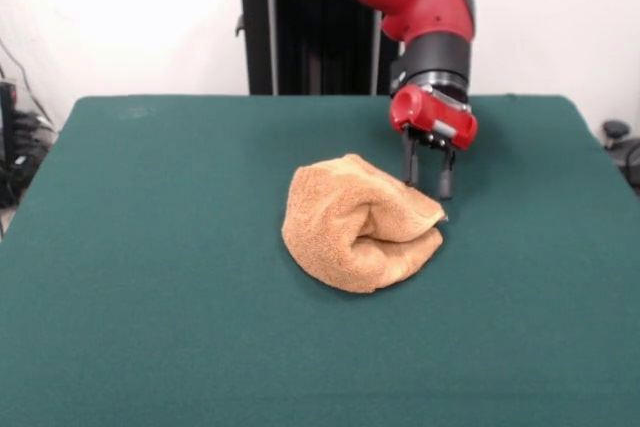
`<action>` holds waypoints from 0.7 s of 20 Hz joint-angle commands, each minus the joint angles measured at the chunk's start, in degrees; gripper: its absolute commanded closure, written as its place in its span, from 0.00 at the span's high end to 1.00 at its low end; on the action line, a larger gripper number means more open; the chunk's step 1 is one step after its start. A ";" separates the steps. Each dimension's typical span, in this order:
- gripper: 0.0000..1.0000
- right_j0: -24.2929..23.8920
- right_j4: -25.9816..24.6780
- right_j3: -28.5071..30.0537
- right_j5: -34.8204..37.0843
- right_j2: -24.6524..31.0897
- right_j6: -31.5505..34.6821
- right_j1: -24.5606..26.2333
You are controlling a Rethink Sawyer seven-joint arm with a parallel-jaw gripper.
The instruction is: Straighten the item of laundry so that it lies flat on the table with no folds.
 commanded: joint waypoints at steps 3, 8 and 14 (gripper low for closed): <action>1.00 2.98 4.89 -4.99 -0.58 -0.18 1.49 2.43; 1.00 3.63 4.51 -5.64 8.18 0.45 -0.12 3.41; 1.00 3.67 3.59 -6.03 11.12 0.33 0.05 3.89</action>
